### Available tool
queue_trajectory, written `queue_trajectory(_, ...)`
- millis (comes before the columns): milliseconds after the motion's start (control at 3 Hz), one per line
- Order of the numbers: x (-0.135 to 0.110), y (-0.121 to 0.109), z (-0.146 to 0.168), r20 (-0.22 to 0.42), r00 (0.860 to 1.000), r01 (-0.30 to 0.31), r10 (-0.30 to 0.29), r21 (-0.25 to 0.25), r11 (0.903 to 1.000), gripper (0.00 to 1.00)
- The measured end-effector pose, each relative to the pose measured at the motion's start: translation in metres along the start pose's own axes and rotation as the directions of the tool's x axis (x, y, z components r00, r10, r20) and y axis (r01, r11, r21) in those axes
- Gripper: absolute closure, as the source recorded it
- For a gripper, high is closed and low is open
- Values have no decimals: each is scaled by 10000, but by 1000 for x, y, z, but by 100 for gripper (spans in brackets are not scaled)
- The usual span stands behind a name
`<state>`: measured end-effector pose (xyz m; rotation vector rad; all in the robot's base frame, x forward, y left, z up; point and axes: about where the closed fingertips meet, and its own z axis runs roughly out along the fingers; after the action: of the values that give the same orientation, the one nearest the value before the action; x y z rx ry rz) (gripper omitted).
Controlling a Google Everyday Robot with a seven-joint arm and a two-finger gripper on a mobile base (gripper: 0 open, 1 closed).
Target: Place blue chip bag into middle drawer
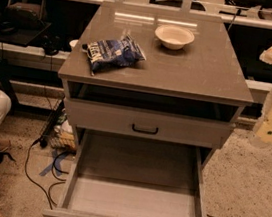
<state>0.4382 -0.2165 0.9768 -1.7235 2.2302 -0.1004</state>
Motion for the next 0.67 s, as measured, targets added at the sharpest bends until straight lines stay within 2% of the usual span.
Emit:
queue_trajectory(333,0,0,0,0,10000,0,0,0,10000,0)
queue_trajectory(667,-20,-25,6,457,9982,-425,401,528,9977,0)
